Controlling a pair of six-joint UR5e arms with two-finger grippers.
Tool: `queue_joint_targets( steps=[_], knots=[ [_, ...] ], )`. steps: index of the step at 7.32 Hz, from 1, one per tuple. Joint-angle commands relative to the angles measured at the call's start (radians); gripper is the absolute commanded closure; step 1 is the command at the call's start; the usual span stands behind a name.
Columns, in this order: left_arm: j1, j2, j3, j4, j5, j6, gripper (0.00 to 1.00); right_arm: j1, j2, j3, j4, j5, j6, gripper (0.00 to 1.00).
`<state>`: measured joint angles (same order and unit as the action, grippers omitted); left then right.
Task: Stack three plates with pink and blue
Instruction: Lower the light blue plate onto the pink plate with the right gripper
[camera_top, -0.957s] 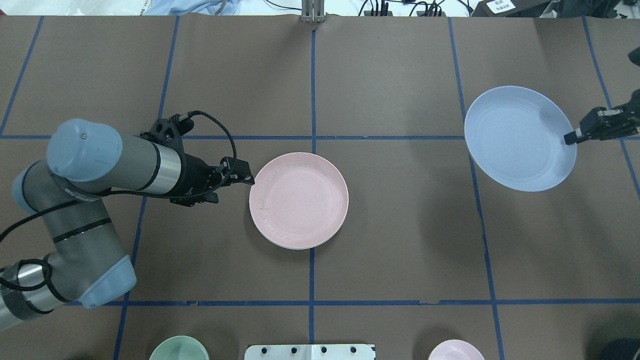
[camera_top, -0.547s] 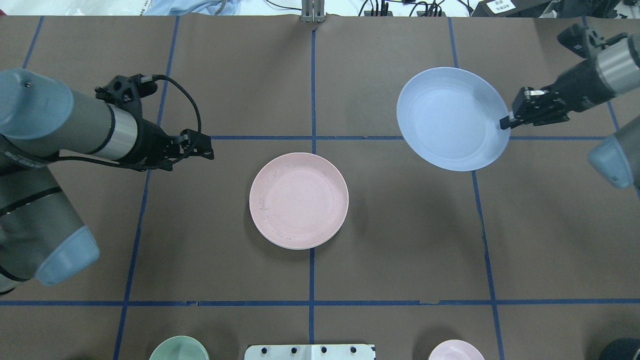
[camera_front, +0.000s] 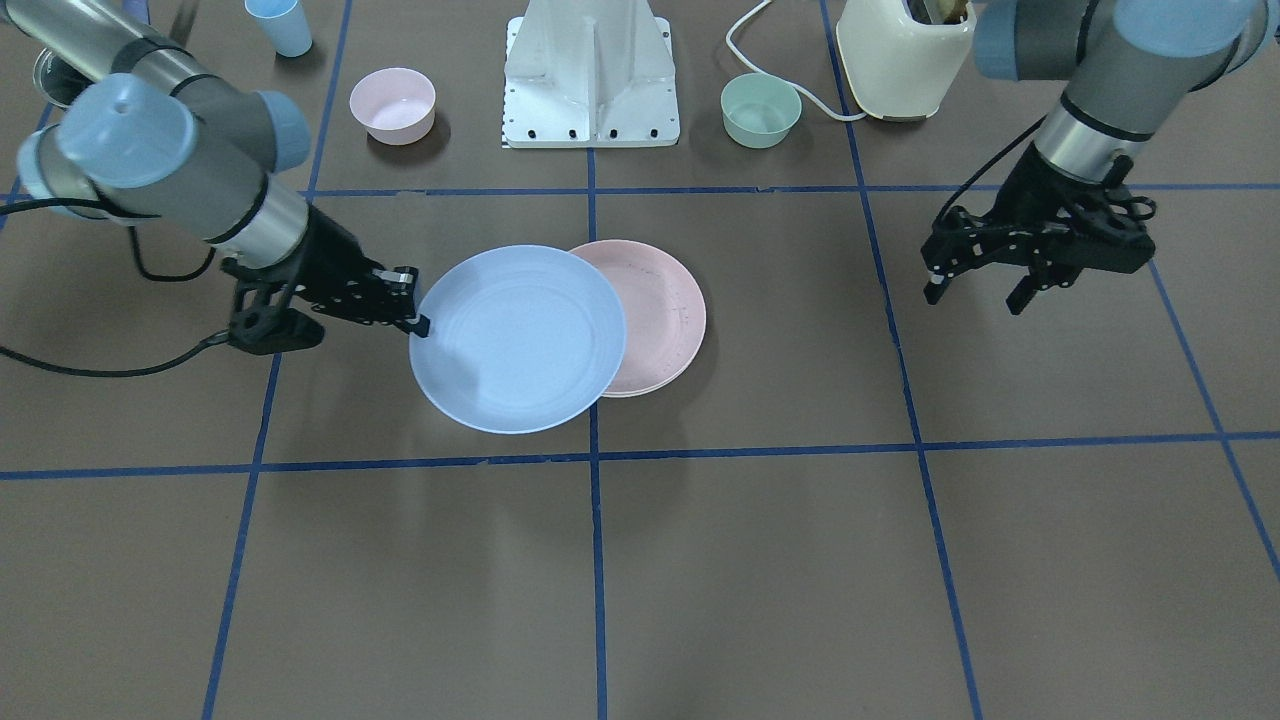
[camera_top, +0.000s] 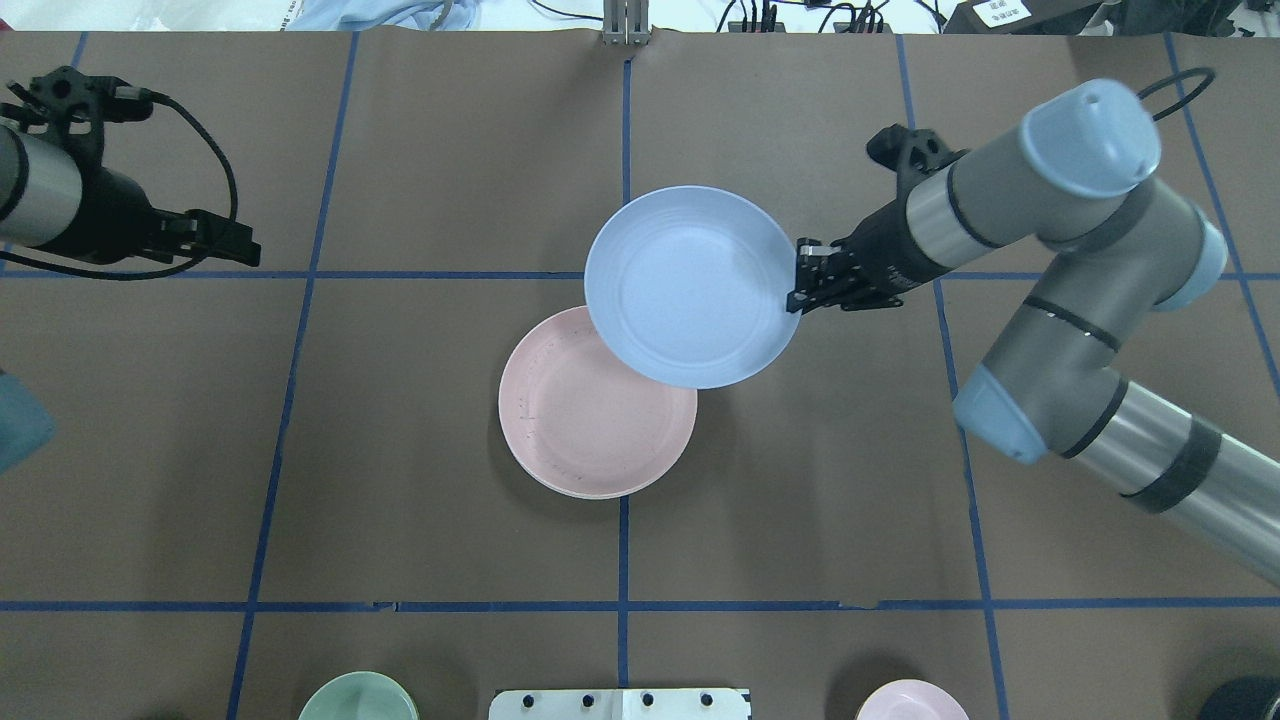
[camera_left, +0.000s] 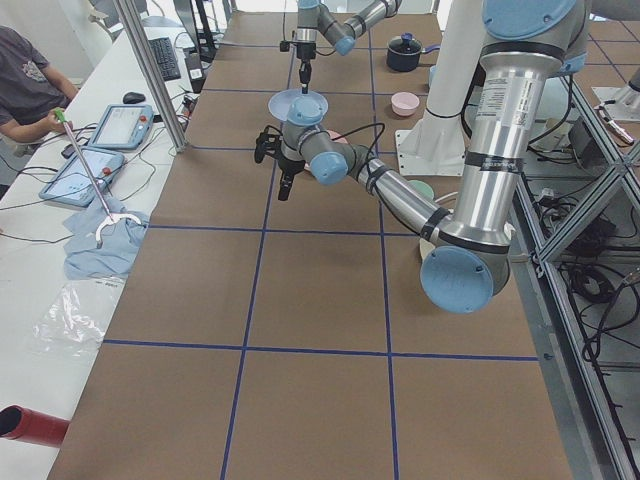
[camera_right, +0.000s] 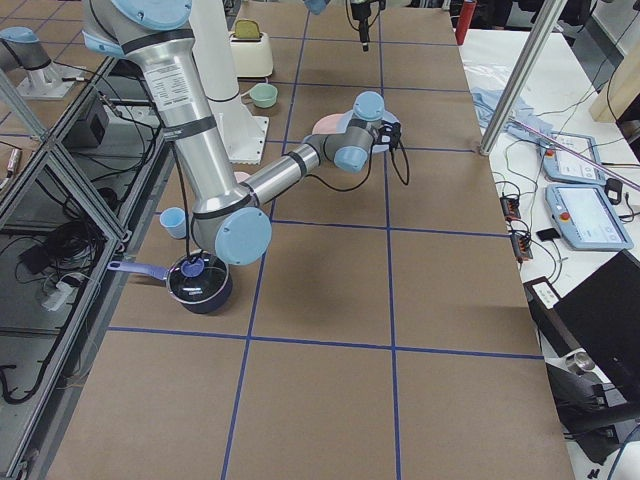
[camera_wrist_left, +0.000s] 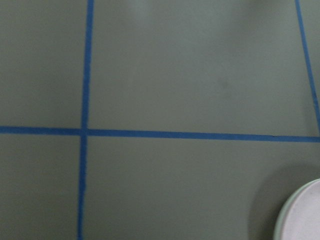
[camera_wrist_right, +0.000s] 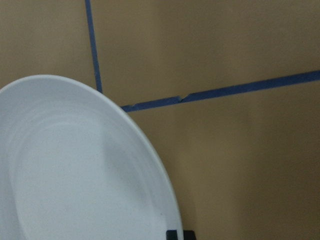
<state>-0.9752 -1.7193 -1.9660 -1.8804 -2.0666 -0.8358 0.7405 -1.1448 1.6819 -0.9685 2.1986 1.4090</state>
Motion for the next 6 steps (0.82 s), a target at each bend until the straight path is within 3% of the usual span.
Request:
queue_joint_targets(
  steps=[1, 2, 6],
  knots=[
    [-0.060, 0.026, 0.028, 0.000, -0.013, 0.110, 0.00, -0.110, 0.055, -0.005, -0.060, -0.112, 0.028, 1.00],
    [-0.060, 0.027, 0.030, 0.000, -0.013, 0.110, 0.00, -0.130, 0.077, -0.005, -0.115, -0.128, 0.027, 1.00],
    [-0.094, 0.069, 0.038, -0.003, -0.038, 0.208, 0.00, -0.184, 0.094, -0.022, -0.125, -0.195, 0.027, 1.00]
  ],
)
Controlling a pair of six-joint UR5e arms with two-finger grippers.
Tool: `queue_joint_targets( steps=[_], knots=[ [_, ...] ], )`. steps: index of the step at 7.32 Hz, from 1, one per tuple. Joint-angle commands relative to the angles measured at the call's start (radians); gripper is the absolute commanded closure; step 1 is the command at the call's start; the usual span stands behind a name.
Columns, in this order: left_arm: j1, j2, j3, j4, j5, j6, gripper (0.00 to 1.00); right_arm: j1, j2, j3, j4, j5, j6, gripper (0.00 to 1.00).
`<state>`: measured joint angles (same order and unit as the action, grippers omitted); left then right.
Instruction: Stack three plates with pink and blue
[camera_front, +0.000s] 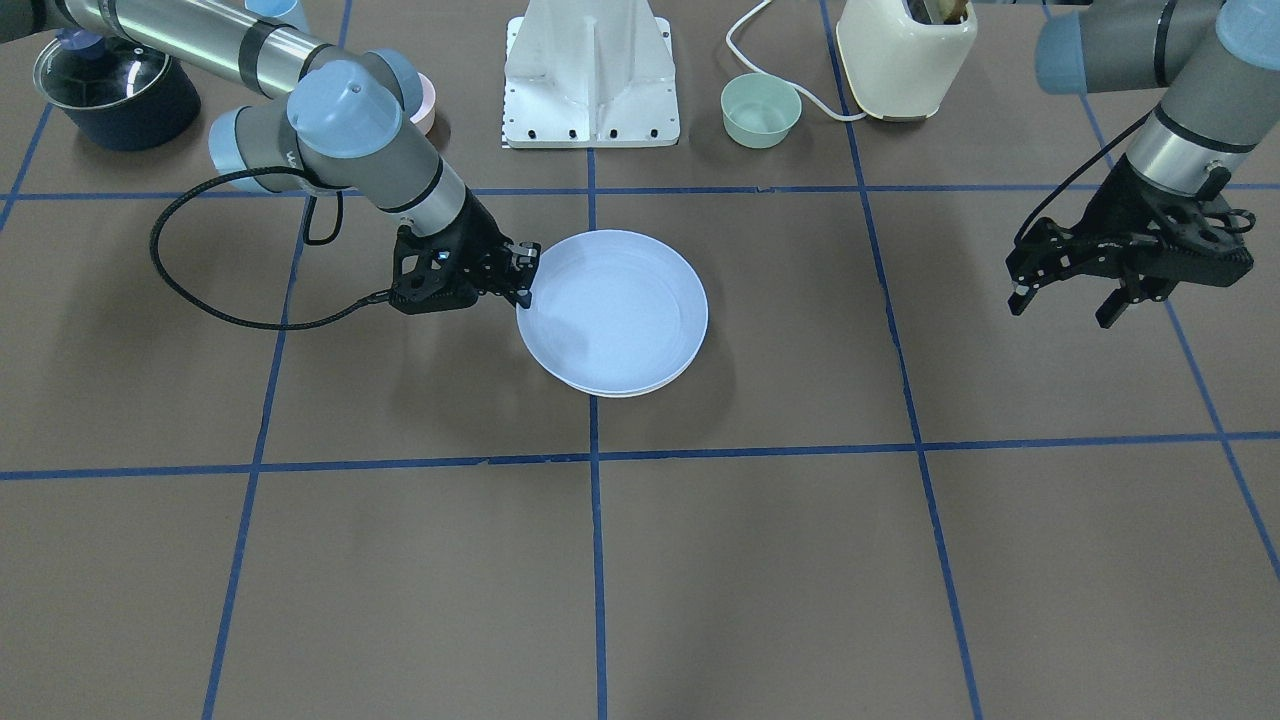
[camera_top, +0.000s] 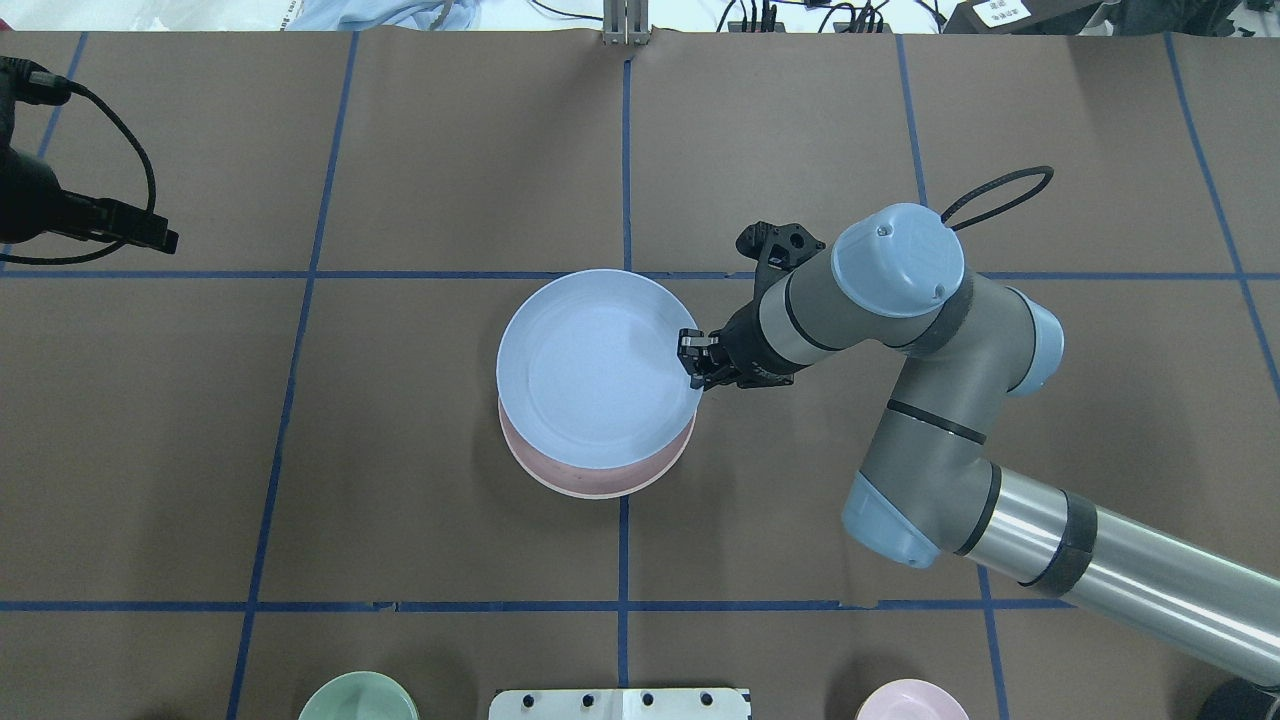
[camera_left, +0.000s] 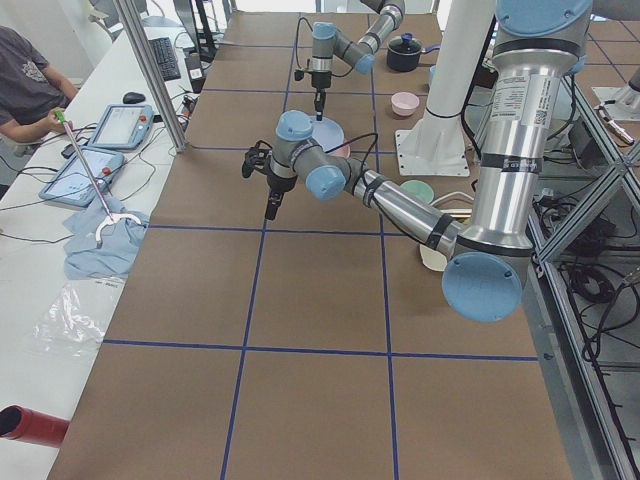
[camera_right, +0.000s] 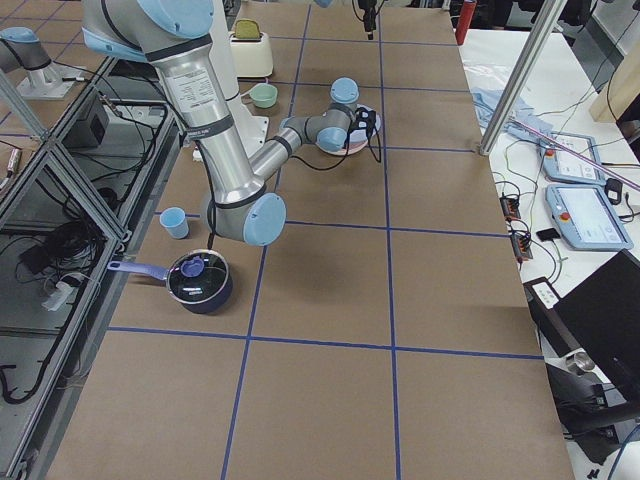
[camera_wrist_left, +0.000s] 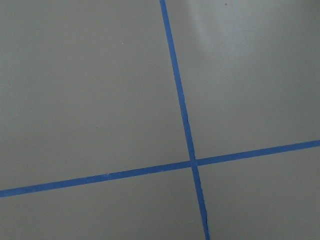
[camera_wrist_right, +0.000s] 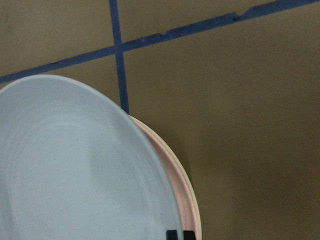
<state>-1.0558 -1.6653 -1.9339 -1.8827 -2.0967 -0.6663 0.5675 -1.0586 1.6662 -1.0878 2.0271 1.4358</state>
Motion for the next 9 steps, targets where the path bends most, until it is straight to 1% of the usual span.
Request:
queue_joint_targets(
  steps=[1, 2, 3, 4, 5, 6, 7, 8, 9],
  knots=[
    [-0.015, 0.016, 0.013, -0.006, -0.008, 0.040, 0.00, -0.012, 0.020, -0.019, -0.006, -0.024, 0.000, 1.00],
    [-0.016, 0.016, 0.018, -0.009, -0.008, 0.040, 0.00, -0.014, 0.019, -0.019, -0.009, -0.022, 0.000, 0.17],
    [-0.016, 0.022, 0.024, -0.012, -0.009, 0.042, 0.00, -0.018, 0.017, -0.002, -0.045, -0.019, 0.014, 0.00],
    [-0.027, 0.039, 0.024, -0.013, -0.009, 0.080, 0.00, -0.012, 0.002, 0.056, -0.108, -0.010, 0.015, 0.00],
    [-0.050, 0.048, 0.024, -0.013, -0.012, 0.099, 0.00, 0.021, -0.006, 0.114, -0.209, 0.033, 0.014, 0.00],
    [-0.064, 0.061, 0.024, -0.013, -0.046, 0.120, 0.00, 0.076, -0.007, 0.162, -0.300, 0.060, 0.005, 0.00],
    [-0.110, 0.070, 0.038, -0.012, -0.074, 0.193, 0.00, 0.125, -0.038, 0.205, -0.345, 0.064, -0.009, 0.00],
    [-0.175, 0.099, 0.064, -0.012, -0.124, 0.312, 0.00, 0.179, -0.082, 0.236, -0.357, 0.082, -0.084, 0.00],
    [-0.241, 0.113, 0.094, -0.001, -0.129, 0.462, 0.00, 0.228, -0.136, 0.259, -0.378, 0.105, -0.189, 0.00]
  ],
)
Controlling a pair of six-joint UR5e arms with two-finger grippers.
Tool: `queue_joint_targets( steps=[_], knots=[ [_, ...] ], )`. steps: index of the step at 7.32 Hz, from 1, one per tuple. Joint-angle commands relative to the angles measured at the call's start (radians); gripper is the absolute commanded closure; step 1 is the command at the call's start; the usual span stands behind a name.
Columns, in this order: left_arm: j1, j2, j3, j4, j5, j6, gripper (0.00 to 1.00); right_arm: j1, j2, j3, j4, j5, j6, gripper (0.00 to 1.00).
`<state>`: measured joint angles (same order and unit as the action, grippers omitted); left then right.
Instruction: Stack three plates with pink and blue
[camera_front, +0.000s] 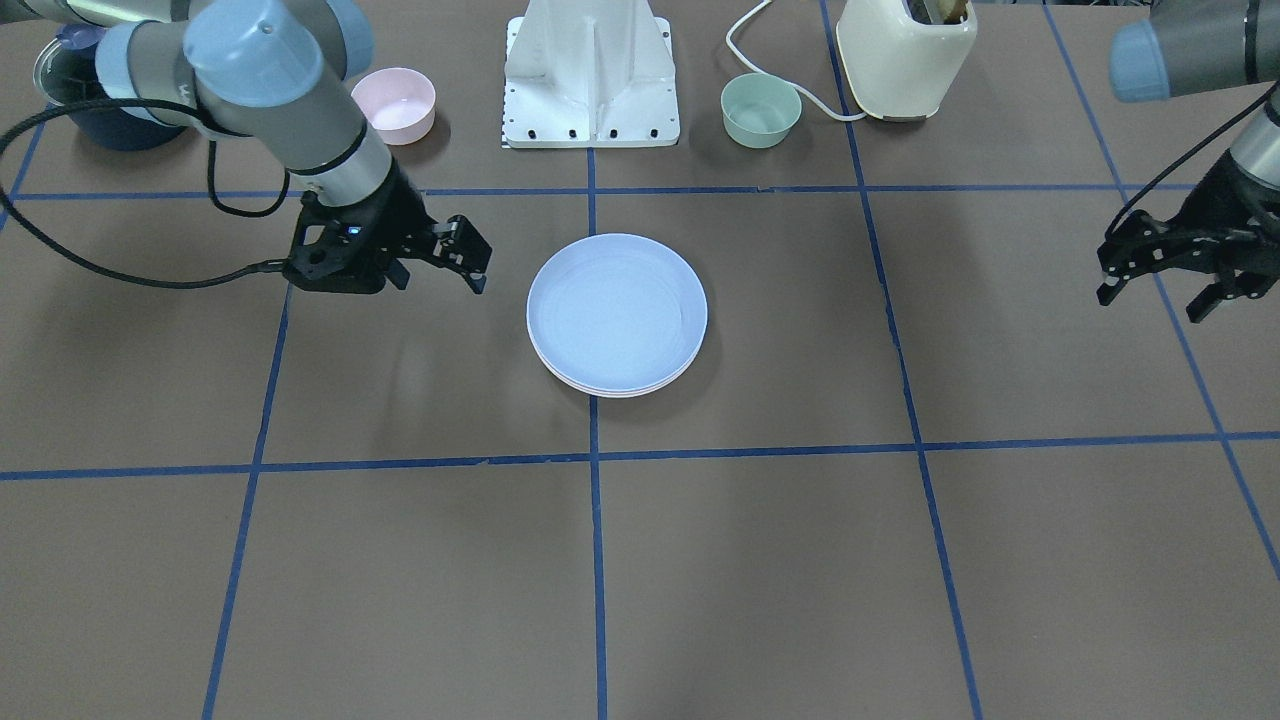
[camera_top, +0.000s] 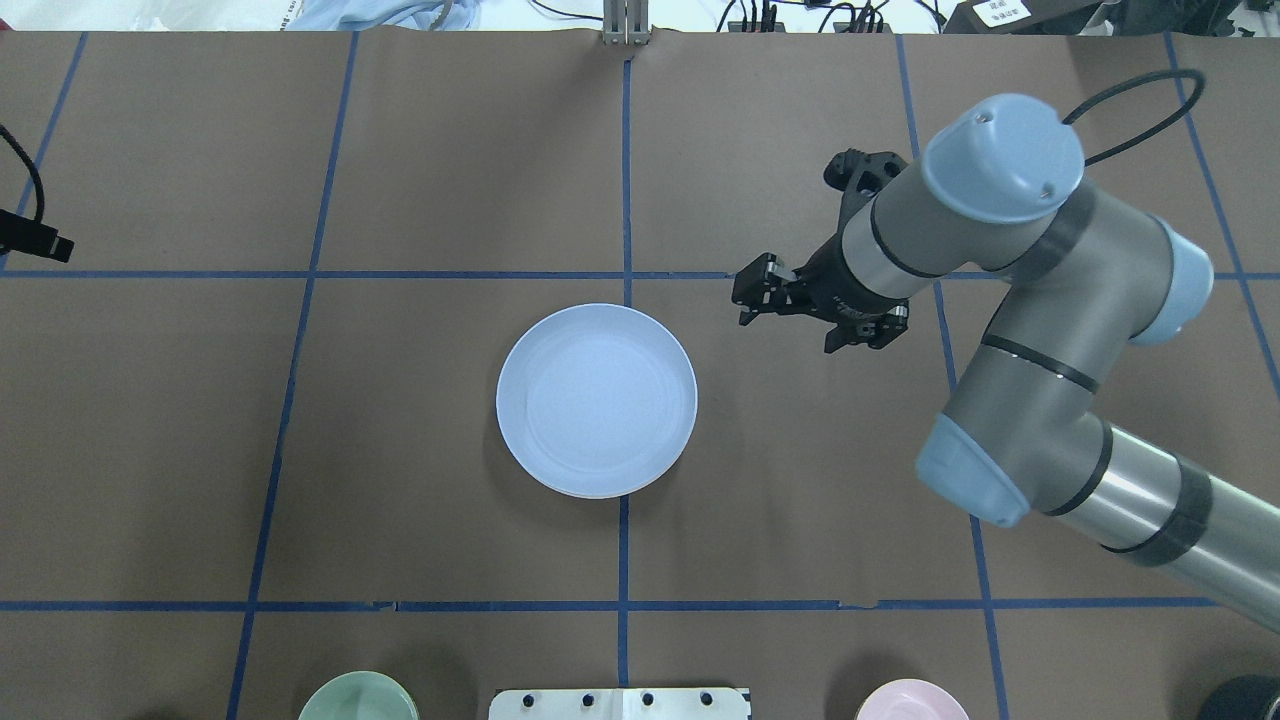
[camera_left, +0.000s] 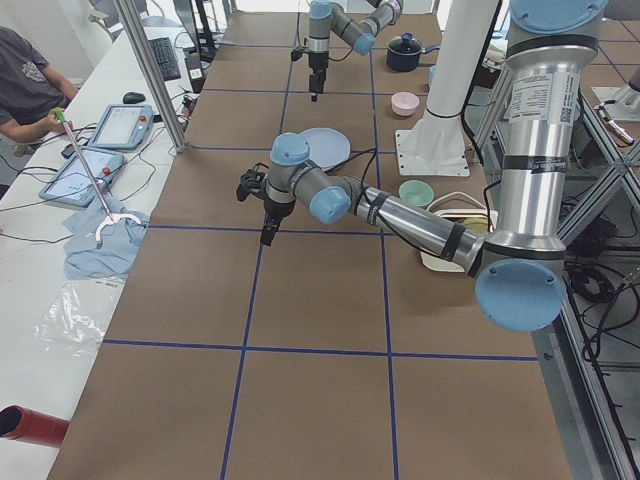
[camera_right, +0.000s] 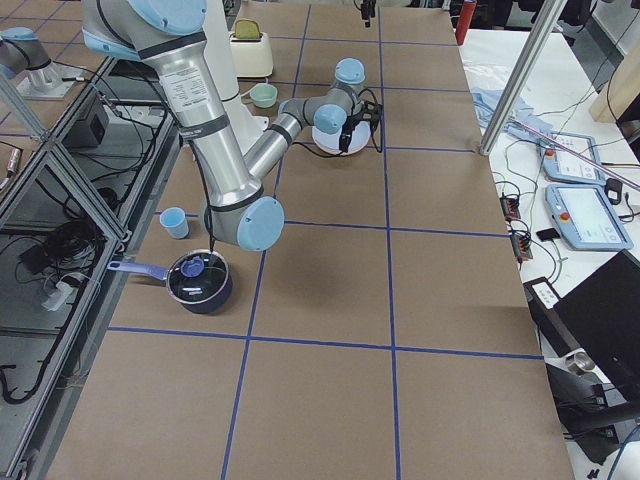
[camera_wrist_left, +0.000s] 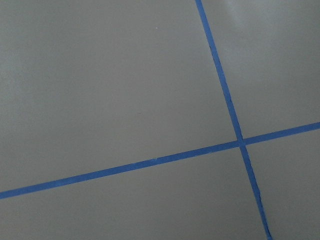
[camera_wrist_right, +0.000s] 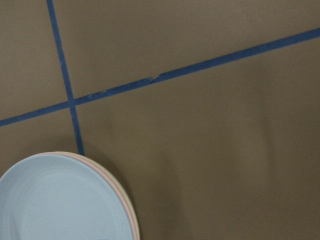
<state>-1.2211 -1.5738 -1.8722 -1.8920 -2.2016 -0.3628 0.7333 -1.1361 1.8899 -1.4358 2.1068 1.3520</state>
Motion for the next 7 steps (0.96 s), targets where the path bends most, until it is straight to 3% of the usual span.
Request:
queue_joint_targets(
  steps=[1, 4, 6, 7],
  knots=[
    [-0.128, 0.038, 0.074, 0.007, -0.015, 0.283, 0.00, 0.121, -0.091, 0.040, -0.078, 0.047, -0.232, 0.00],
    [-0.320, 0.041, 0.243, 0.002, -0.013, 0.659, 0.00, 0.297, -0.261, 0.043, -0.170, 0.048, -0.724, 0.00],
    [-0.328, 0.079, 0.281, -0.009, -0.018, 0.665, 0.00, 0.435, -0.304, 0.031, -0.269, 0.050, -1.033, 0.00],
    [-0.328, 0.074, 0.294, -0.051, -0.021, 0.635, 0.00, 0.501, -0.318, 0.028, -0.314, 0.103, -1.142, 0.00]
  ],
)
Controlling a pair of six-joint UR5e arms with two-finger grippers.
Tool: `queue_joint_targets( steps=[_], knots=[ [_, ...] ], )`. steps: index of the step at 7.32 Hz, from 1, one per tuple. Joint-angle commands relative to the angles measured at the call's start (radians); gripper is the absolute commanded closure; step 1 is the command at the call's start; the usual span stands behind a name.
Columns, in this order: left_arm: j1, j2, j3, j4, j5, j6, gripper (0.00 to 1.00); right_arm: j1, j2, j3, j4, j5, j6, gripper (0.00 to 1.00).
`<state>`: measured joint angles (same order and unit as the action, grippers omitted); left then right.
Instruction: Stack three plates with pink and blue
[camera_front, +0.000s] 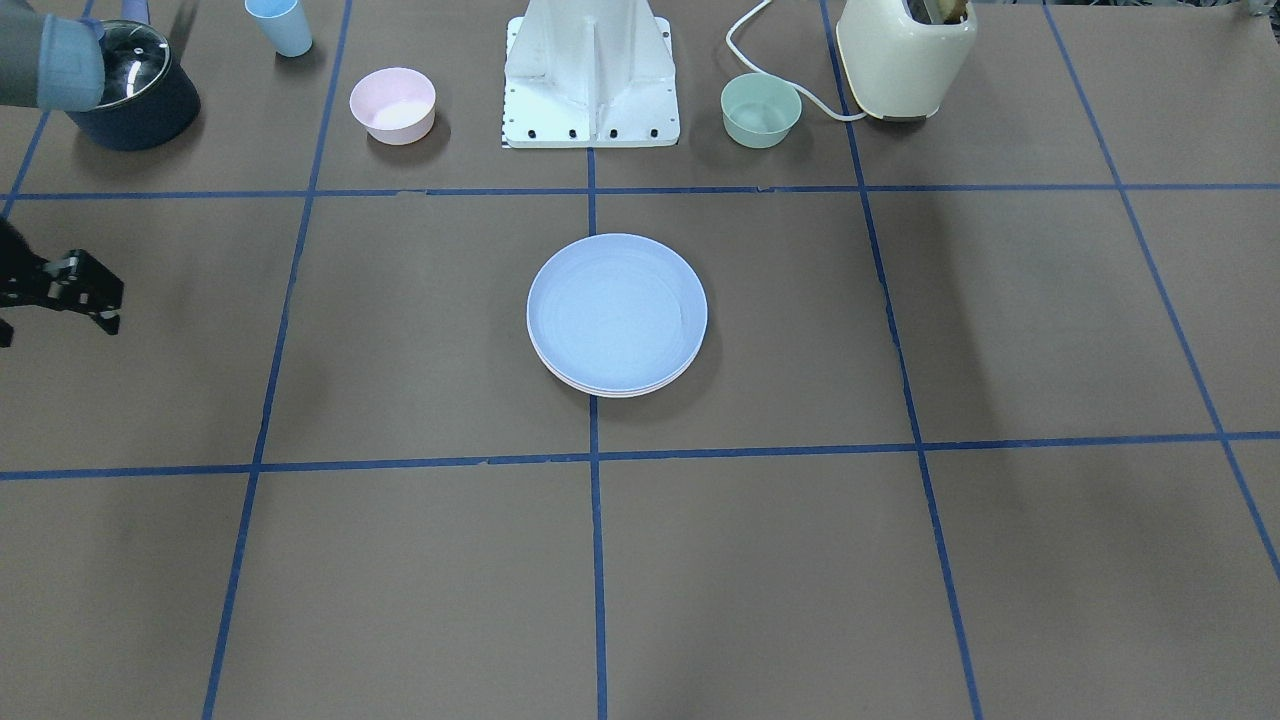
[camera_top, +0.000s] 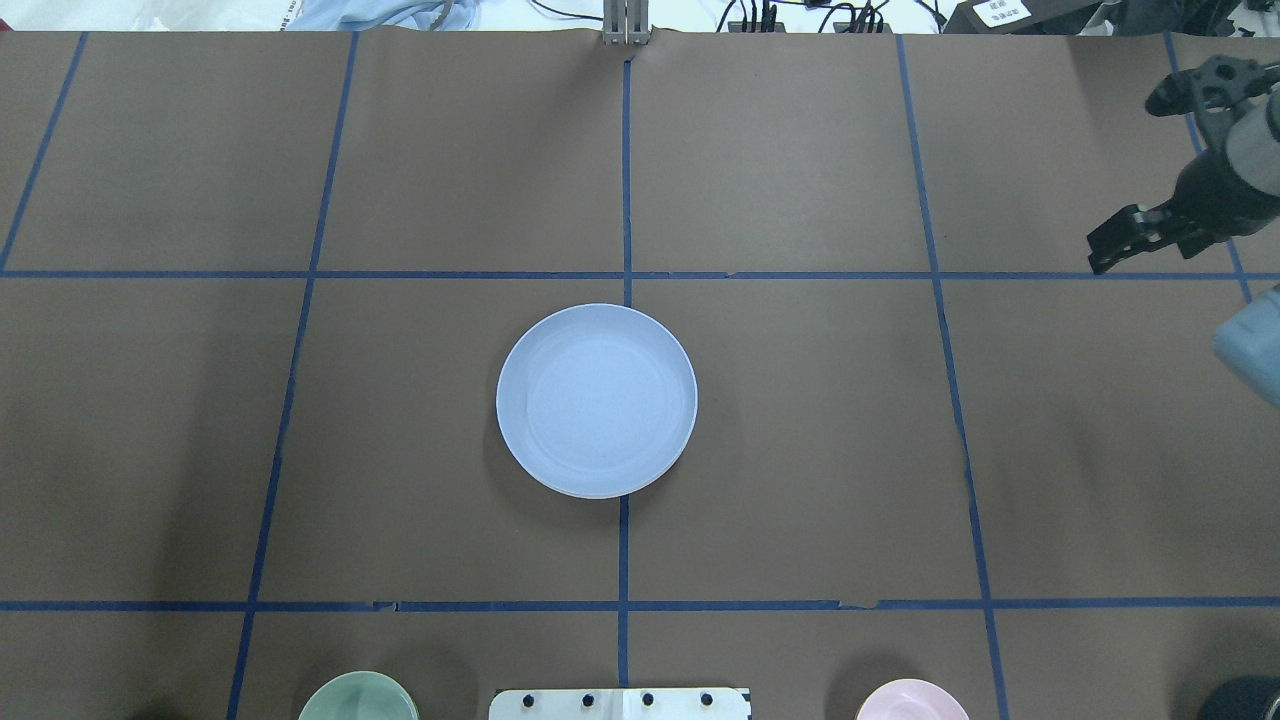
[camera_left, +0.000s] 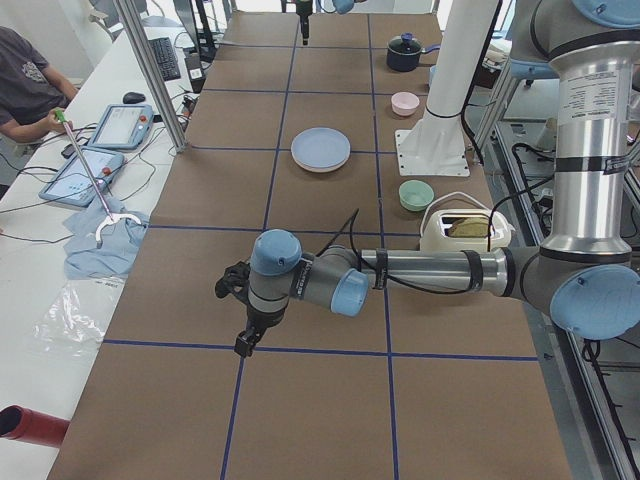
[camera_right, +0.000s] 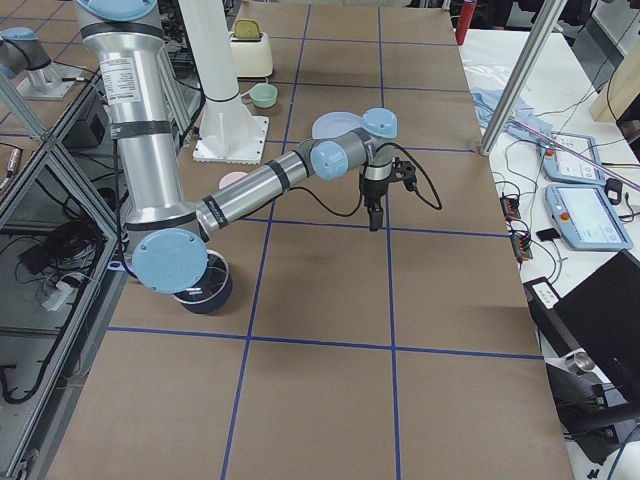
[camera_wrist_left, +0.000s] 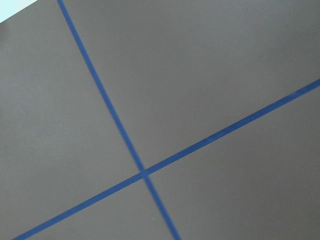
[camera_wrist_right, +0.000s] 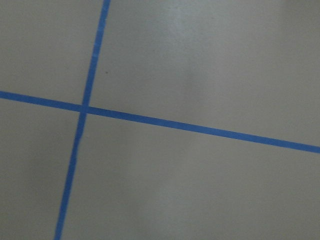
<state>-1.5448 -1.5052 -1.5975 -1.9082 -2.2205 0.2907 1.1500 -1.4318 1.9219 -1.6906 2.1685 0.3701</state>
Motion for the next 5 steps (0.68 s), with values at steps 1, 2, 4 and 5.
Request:
queue_joint_targets(
  steps=[1, 2, 4, 5],
  knots=[
    [-0.005, -0.004, 0.027, -0.061, -0.007, -0.044, 0.00, 0.181, -0.042, -0.036, -0.088, 0.109, -0.289, 0.00],
    [-0.005, -0.004, 0.024, -0.067, -0.008, -0.038, 0.00, 0.262, -0.057, -0.093, -0.090, 0.137, -0.477, 0.00],
    [-0.011, 0.016, 0.030, -0.094, -0.002, -0.038, 0.00, 0.318, -0.065, -0.184, -0.078, 0.123, -0.563, 0.00],
    [-0.047, 0.016, 0.028, -0.078, -0.005, -0.038, 0.00, 0.320, -0.082, -0.205, -0.078, 0.131, -0.559, 0.00]
  ],
)
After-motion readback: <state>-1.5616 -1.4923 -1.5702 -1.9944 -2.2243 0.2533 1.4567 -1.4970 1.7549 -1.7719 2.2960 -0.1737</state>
